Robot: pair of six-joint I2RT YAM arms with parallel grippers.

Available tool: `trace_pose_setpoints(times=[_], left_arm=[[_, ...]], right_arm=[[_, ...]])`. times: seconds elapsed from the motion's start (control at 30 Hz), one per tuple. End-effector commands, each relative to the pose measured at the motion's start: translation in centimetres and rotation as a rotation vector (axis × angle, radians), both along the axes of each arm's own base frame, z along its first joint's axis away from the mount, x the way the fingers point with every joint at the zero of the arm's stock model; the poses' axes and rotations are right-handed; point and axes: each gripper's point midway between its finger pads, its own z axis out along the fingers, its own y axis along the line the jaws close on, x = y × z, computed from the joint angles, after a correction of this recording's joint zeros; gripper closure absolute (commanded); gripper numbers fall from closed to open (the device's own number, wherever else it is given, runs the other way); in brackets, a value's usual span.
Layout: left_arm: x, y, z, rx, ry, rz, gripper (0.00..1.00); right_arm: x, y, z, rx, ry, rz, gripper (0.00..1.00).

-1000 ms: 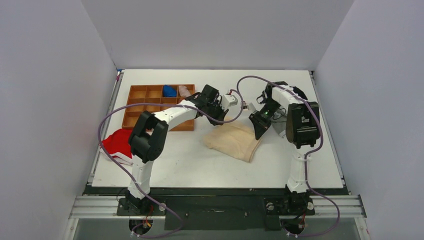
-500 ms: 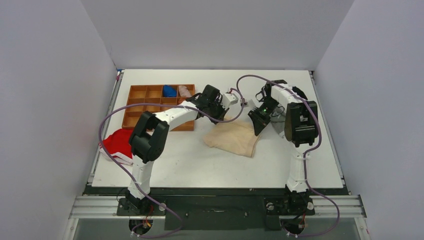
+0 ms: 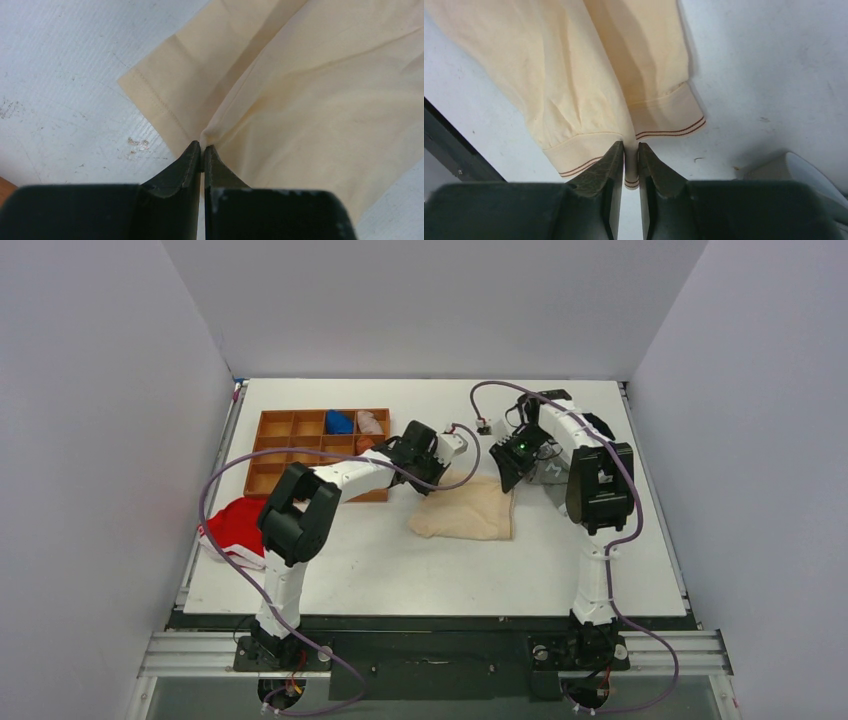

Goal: Roll the underwear
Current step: Fold the underwear at the center of the board.

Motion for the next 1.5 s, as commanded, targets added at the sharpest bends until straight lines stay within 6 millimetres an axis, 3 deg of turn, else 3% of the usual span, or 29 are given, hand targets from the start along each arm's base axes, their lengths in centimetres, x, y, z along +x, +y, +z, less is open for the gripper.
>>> trace_pose_setpoints(times=[0.0,0.03,0.1,0.3,0.63,0.97,1.03,1.13,1.23,1.37,1.47], left_arm=[[1.7,0.1,2.9,-0.049,-0.09,0.075,1.0],[1.8,0.3,2.9,-0.044,-0.092,0.087,1.0],[1.8,0.6,2.9,-0.037,-0.094,0.101,1.0],[2.5,2.1,3.7,-0.019,-0.12,0.156,1.0],[2.3,2.9,4.1,-0.005,-0.119,0.156,1.0],[2.7,4.8,3.0,0.068,-0.148,0.227,0.97],[2.8,5.1,3.1,0.077,-0.157,0.239,0.91],[3.0,5.4,3.2,0.087,-0.168,0.259,0.69],[3.2,5.7,3.6,0.09,-0.183,0.275,0.54],[3.3,5.6,4.8,0.071,-0.203,0.27,0.25],[3.1,5.4,5.8,0.048,-0.217,0.25,0.11]], right_arm=[[2.9,0.8,0.6,-0.013,-0.105,-0.084,0.81],[3.1,0.8,0.4,-0.018,-0.101,-0.114,0.72],[4.0,0.9,0.3,-0.022,-0.133,-0.145,0.65],[4.2,0.8,0.7,-0.016,-0.164,-0.182,0.52],[5.4,2.1,2.1,0.039,-0.221,-0.225,0.49],[4.9,3.7,0.9,0.032,-0.235,-0.256,0.48],[4.9,3.7,0.6,0.03,-0.238,-0.263,0.48],[5.0,3.9,0.3,0.022,-0.244,-0.263,0.47],[4.8,4.0,-0.2,0.0,-0.242,-0.259,0.47],[4.3,4.2,-0.6,-0.047,-0.275,-0.266,0.49],[3.6,4.0,-0.7,-0.072,-0.299,-0.281,0.49]])
